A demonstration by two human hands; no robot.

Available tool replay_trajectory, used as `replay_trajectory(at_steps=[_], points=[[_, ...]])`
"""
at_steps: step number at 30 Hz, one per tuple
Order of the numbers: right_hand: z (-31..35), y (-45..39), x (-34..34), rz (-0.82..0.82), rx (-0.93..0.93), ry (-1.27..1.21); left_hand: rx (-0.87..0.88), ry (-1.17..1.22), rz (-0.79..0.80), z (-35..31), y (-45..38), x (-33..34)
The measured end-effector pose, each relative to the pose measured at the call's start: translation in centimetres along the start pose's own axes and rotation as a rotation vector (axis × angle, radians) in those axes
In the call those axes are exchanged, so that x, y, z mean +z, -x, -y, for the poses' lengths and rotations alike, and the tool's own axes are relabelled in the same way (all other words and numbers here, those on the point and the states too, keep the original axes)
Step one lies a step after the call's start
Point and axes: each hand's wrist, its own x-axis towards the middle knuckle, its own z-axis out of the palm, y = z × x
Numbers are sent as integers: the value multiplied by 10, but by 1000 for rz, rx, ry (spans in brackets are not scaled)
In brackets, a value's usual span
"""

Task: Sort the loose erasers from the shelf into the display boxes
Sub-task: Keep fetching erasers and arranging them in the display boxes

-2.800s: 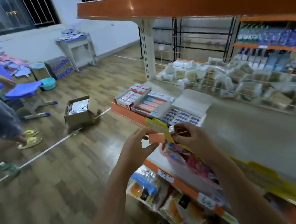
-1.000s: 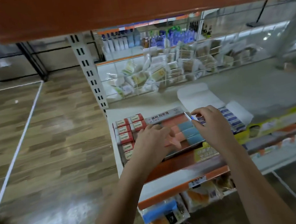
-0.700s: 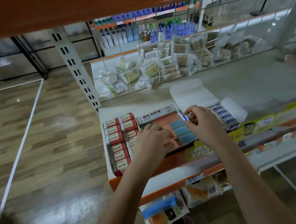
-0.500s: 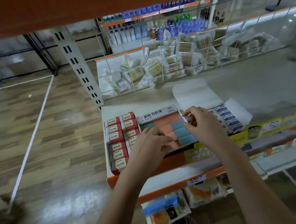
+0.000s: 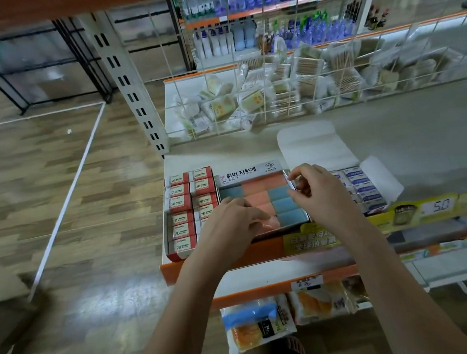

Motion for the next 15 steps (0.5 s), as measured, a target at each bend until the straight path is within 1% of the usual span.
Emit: replay_trajectory(at_steps=[5, 10, 15], points=[[-2, -1, -2, 19, -13, -11, -37, 1, 8, 3, 3, 5], [-5, -1, -4, 33, -30, -20, 3, -50, 54, 5, 1, 4], [-2, -2, -7, 71, -24, -37, 0, -73, 74, 0, -6, -1]])
